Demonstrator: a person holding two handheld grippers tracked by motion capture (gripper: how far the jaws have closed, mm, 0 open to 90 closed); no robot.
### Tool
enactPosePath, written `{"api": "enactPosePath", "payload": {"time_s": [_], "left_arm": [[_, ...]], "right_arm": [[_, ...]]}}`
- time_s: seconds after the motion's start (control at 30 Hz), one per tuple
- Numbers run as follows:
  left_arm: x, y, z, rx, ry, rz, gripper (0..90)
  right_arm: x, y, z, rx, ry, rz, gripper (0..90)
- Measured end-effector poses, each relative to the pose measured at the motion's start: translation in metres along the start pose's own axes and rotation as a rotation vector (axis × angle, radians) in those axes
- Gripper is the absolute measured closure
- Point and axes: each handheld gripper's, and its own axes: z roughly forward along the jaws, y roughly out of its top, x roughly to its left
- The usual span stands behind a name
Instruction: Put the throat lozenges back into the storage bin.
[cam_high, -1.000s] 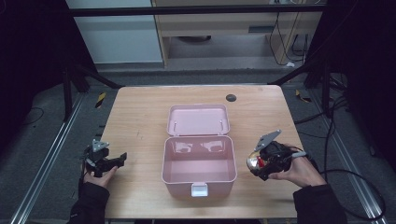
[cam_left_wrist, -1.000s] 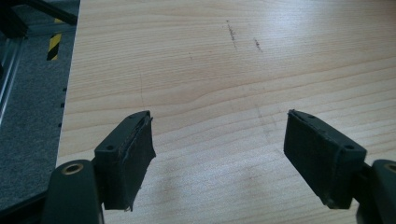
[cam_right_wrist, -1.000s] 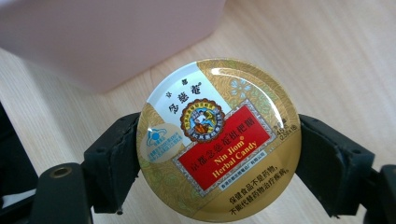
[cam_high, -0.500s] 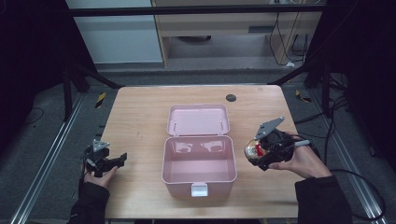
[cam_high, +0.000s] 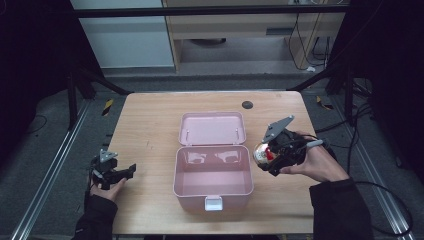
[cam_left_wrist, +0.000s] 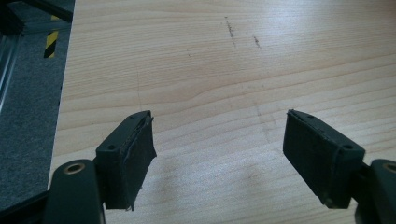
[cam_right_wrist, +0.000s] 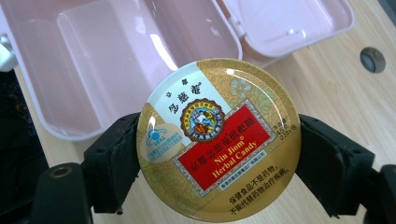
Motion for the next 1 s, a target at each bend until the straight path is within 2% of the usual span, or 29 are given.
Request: {"api": "enactPosePath", "payload": {"time_s": [0.3, 0.57, 1.0], "left_arm": [[0.000, 0.000, 0.000, 0.000, -0.003, 0.000, 23.8], [-0.001, 0.000, 0.001, 0.005, -0.004, 0.004, 23.8], [-0.002, 0.000, 0.003, 0.008, -0.008, 0.005, 23.8]], "right_arm": [[0.007, 0.022, 0.006, 0.000, 0.021, -0.053, 20.6], [0.017, 0.041, 0.024, 0.005, 0.058, -0.096, 20.6], [0.028, 0.049, 0.046, 0.023, 0.098, -0.145, 20.6]]}}
